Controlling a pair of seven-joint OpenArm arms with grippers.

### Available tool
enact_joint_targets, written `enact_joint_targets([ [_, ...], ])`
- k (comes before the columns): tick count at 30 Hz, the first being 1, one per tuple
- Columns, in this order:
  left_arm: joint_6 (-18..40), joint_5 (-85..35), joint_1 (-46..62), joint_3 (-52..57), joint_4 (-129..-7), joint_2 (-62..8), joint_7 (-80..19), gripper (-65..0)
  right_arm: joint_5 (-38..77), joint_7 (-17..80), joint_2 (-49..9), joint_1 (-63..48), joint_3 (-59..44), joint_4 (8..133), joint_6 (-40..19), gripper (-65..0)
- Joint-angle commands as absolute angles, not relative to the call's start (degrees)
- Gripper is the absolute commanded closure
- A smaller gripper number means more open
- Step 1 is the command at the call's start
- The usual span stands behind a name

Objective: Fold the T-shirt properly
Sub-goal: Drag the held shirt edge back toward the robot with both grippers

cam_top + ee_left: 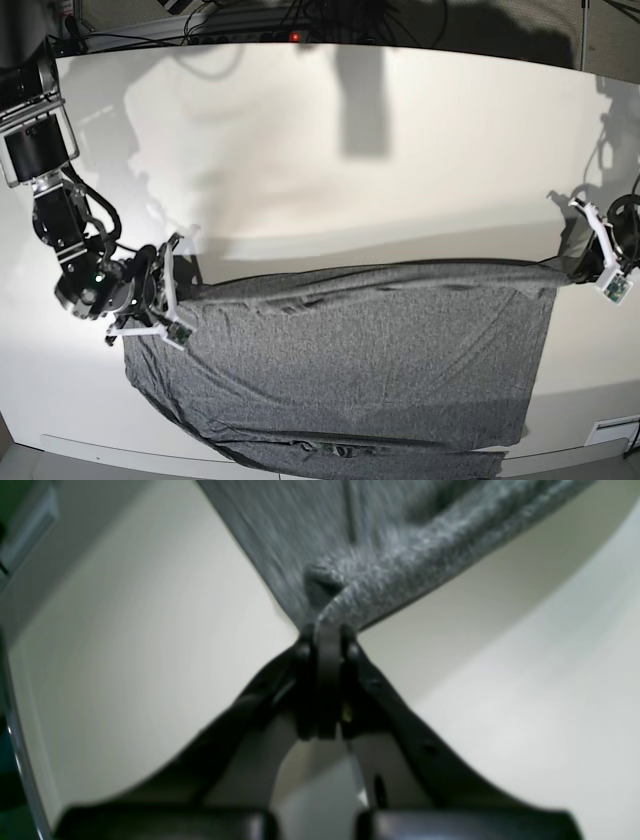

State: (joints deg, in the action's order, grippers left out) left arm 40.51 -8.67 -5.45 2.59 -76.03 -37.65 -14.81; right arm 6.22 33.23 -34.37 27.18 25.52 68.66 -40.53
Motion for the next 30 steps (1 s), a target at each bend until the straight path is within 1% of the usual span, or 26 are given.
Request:
enact_joint_targets([
  [1, 39.7, -8.4, -6.9, 3.2, -76.7, -38.1, -13.6, 0.0, 6.0, 32.7, -34.8, 29.3, 24.3, 68.4, -40.0, 0.0],
  [3, 36.8, -6.3, -8.1, 3.2, -76.1, -36.2, -13.5, 0.0, 6.0, 31.2, -34.1, 30.4, 23.8, 66.0, -40.0, 0.0],
  [5, 35.8, -4.3, -9.5, 3.2, -75.1, -34.5, -13.0, 0.0, 4.7, 29.9, -33.1, 31.7, 23.8, 63.1, -40.0, 0.0],
  [11, 35.8, -1.3, -14.2, 3.2, -69.5, -30.8, -10.0, 0.0, 1.4, 26.4, -29.2, 35.9, 23.8, 54.9, -40.0, 0.0],
  [17, 35.8, 2.3, -20.3, 3.2, -59.6, -28.3, -5.3, 0.0, -1.5, 24.8, -26.8, 38.9, 23.8, 48.8, -40.0, 0.0],
  [18, 35.8, 2.9, -21.4, 3.2, -57.8, -27.8, -4.6, 0.0, -1.6, 24.4, -26.6, 39.2, 23.8, 48.1, -40.0, 0.0],
  [21, 35.8, 3.2, -24.4, 3.2, -53.0, -26.7, -4.3, 0.0, -1.6, 24.3, -26.2, 40.0, 23.8, 46.3, -35.9, 0.0],
  [28, 35.8, 3.4, -28.2, 2.3, -47.1, -26.2, -2.7, 0.0, -2.5, 24.2, -26.2, 40.9, 23.8, 44.8, -35.9, 0.0],
  [30, 35.8, 5.3, -28.9, 1.9, -46.0, -26.2, -1.7, 0.0, -3.3, 24.2, -26.0, 40.9, 23.8, 44.8, -35.9, 0.0],
])
